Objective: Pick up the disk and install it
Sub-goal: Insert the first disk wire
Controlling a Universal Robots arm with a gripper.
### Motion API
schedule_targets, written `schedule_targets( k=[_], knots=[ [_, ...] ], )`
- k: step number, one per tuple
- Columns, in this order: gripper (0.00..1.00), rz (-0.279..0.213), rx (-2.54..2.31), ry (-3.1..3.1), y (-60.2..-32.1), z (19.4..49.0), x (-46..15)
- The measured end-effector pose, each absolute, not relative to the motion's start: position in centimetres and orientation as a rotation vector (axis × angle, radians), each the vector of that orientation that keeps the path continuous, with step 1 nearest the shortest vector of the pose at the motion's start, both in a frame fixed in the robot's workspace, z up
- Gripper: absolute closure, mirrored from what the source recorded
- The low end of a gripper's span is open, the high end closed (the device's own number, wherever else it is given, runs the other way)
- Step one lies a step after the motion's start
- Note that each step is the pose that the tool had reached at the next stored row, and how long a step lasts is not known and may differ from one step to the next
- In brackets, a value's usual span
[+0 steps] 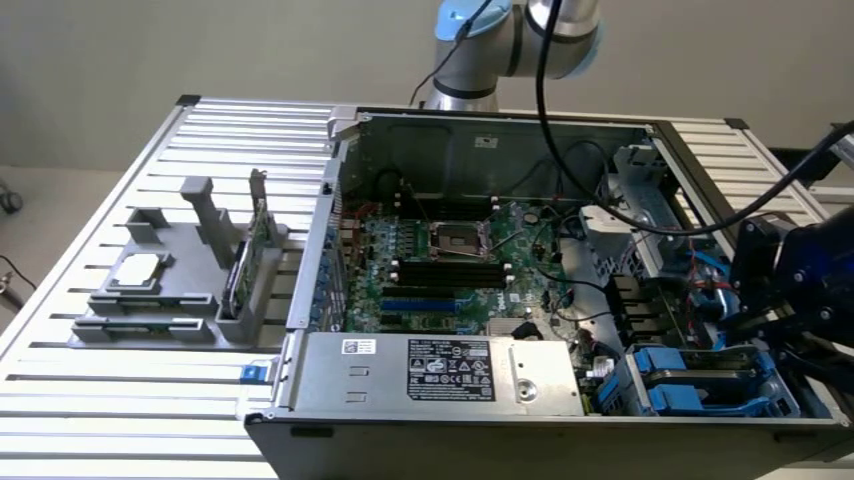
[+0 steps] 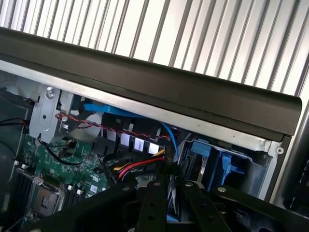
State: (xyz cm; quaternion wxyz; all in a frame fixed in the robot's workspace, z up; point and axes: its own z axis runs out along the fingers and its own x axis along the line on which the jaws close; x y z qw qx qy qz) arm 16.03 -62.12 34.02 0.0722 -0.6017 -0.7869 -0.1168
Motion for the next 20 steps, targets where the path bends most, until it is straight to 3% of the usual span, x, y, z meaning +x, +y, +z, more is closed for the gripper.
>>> schedule_targets(
  k=[15,20],
  knots=[
    [0.84,-0.345,-1.83,-2.353,-62.12,34.02,15.14],
    [0.84,-0.312,-1.851,-2.365,-62.13,34.02,15.06]
  ],
)
